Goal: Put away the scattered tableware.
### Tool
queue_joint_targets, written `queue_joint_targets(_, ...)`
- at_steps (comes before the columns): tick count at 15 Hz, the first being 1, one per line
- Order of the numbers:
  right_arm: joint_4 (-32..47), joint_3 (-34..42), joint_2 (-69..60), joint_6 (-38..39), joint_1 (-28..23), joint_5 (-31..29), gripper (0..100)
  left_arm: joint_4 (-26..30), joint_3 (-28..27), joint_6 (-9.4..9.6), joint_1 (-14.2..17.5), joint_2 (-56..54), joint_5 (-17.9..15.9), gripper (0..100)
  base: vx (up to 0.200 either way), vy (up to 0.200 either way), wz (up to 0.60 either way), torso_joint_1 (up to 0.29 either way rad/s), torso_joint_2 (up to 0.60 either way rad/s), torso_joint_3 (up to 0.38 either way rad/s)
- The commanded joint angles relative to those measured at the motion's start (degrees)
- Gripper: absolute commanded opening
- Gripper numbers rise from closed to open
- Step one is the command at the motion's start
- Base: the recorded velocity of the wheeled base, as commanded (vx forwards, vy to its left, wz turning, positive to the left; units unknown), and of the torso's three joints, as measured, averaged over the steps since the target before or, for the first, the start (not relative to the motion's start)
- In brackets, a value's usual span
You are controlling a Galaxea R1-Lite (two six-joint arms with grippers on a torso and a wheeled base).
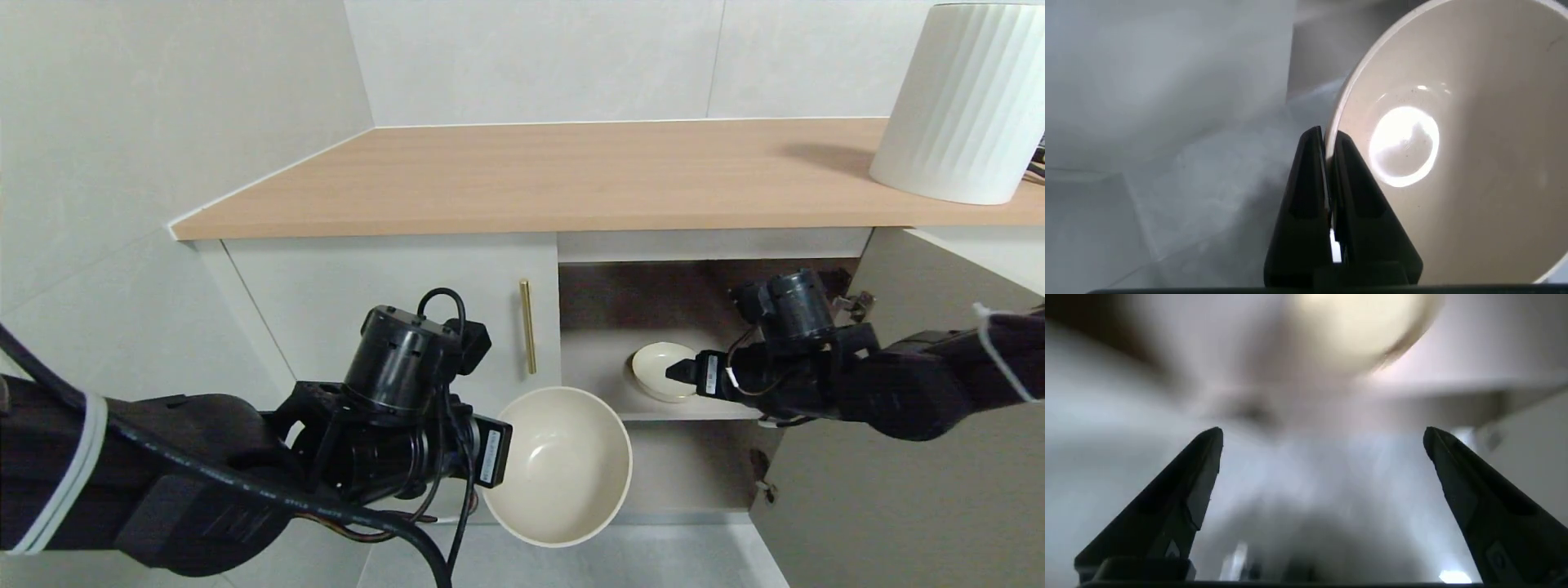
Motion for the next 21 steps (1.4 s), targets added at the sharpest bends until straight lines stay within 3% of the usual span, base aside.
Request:
queue_joint_targets(1,9.1,1.8,-14.4,-0.7,5.6,5.8,100,-0.1,0.2,0.17,-1.7,2.1,1.0,0,0.000,0.000,0.00,0.000,0.00,0.000)
queue_joint_targets(3,11.6,2.0,-16.1,-0.9,7.3,6.5,100,-0.1,0.2,0.17,-2.4,2.7,1.6,0,0.000,0.000,0.00,0.000,0.00,0.000)
queue_joint_targets(5,13.0,5.1,-17.4,-5.7,10.9,6.5,100,-0.1,0.2,0.17,-3.6,3.0,2.3,0,0.000,0.000,0.00,0.000,0.00,0.000)
queue_joint_targets(10,14.4,6.0,-14.2,-6.0,16.0,5.7,100,-0.2,0.1,0.17,-3.7,2.8,2.3,0,0.000,0.000,0.00,0.000,0.00,0.000)
queue_joint_targets(21,13.8,5.5,-6.8,-5.5,16.8,3.9,100,-0.2,0.1,0.17,-4.5,3.0,4.1,0,0.000,0.000,0.00,0.000,0.00,0.000)
